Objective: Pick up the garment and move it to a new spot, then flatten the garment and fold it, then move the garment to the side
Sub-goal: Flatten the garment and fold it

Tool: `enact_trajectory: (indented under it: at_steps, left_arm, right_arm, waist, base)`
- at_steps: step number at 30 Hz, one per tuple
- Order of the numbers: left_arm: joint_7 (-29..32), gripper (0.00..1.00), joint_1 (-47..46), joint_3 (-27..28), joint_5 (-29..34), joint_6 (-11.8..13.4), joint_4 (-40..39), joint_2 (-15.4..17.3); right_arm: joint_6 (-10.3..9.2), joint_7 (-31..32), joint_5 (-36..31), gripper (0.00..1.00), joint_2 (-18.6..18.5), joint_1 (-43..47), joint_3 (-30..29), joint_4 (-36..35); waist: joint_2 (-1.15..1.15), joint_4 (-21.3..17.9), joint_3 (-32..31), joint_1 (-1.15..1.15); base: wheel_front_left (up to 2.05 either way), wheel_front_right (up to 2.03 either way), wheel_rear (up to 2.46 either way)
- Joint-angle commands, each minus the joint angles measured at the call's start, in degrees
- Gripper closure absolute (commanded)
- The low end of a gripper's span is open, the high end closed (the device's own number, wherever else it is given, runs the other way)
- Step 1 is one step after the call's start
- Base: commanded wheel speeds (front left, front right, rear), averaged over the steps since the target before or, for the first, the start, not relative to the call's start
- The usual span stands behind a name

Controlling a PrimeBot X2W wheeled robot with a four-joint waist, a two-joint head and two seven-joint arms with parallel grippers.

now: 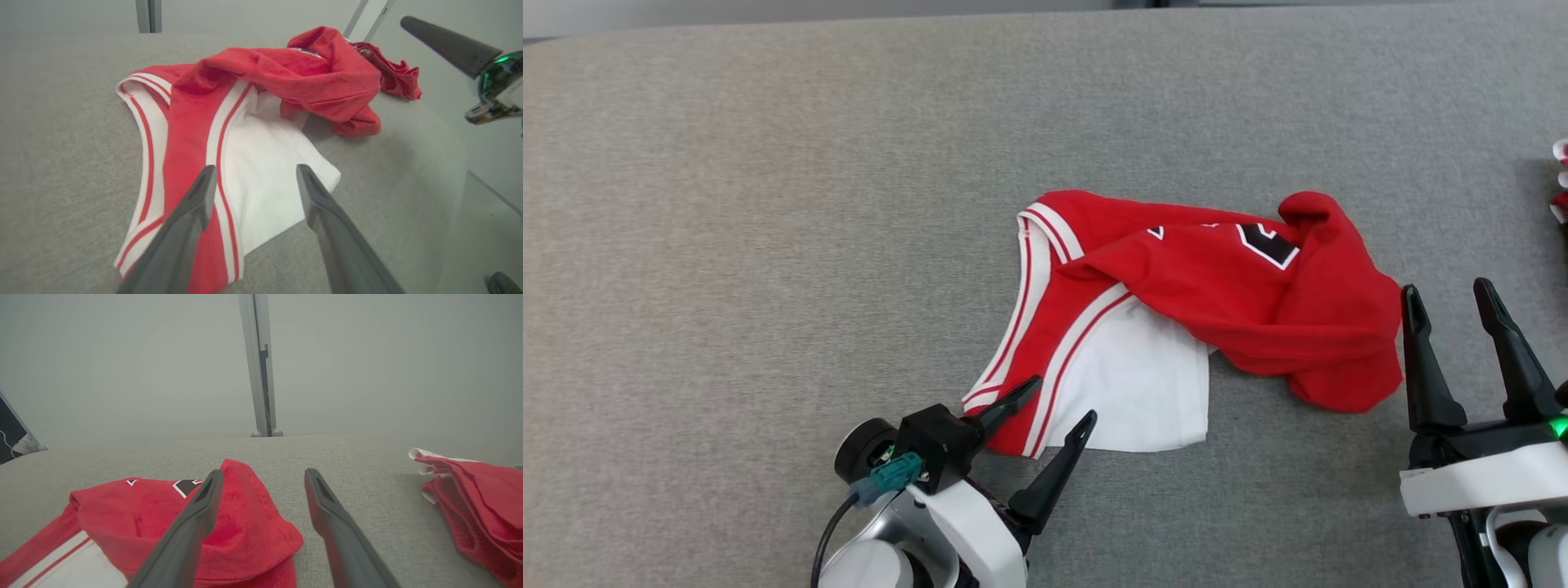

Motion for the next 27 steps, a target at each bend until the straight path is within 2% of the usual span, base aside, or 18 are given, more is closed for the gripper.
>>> enact_trajectory:
  at_steps: [1, 7, 8, 9, 10, 18, 27]
  left_arm:
    - [0.4, 0.0, -1.3, -0.2, -0.5, -0.2, 1.0, 0.3]
    - [3.8, 0.0, -2.8, -1.6, -1.6, -0.1, 8.2, 1.8]
    - [4.4, 0.24, -2.9, -1.8, -1.6, -0.1, 9.1, 2.1]
    - [4.6, 0.64, -3.0, -1.9, -1.4, -0.1, 9.8, 2.4]
    - [4.9, 1.0, -3.3, -2.2, -0.9, 0.0, 10.4, 2.6]
    - [3.3, 1.0, -4.4, -3.7, 2.6, 0.6, 11.2, 5.0]
    - [0.9, 1.0, -4.4, -2.5, 3.8, 0.9, 4.4, 8.5]
  right_arm:
    - [-0.02, -0.5, 0.2, 0.0, 0.1, -0.6, -0.1, 0.3]
    - [-0.02, -1.4, 0.4, 0.0, 0.4, -1.1, -0.7, 1.1]
    - [-0.02, -1.5, 0.3, 0.0, 0.5, -1.0, -0.8, 1.2]
    - [-0.02, -1.7, 0.3, 0.0, 0.5, -1.0, -0.9, 1.3]
    - [-0.02, -1.7, 0.2, 0.0, 0.5, -1.0, -1.0, 1.4]
    - [-0.02, -1.5, 0.3, 0.0, 0.6, -1.2, -1.2, 1.6]
    - [-0.02, -1.3, 1.1, 0.0, 0.2, 0.0, -1.6, 1.3]
  waist:
    - [0.0, -0.9, 1.0, 0.0]
    - [0.0, -1.8, 2.2, 0.0]
    - [0.0, -1.8, 2.3, 0.0]
    - [0.0, -1.8, 2.4, 0.0]
    - [0.0, -1.8, 2.4, 0.0]
    - [0.0, -0.9, 1.8, 0.0]
    - [0.0, 0.4, 0.3, 0.0]
  base:
    - [0.0, 0.0, 0.0]
    - [0.0, 0.0, 0.0]
    - [0.0, 0.0, 0.0]
    - [0.0, 0.0, 0.0]
    - [0.0, 0.0, 0.0]
    - [0.0, 0.0, 0.0]
    - [0.0, 0.0, 0.0]
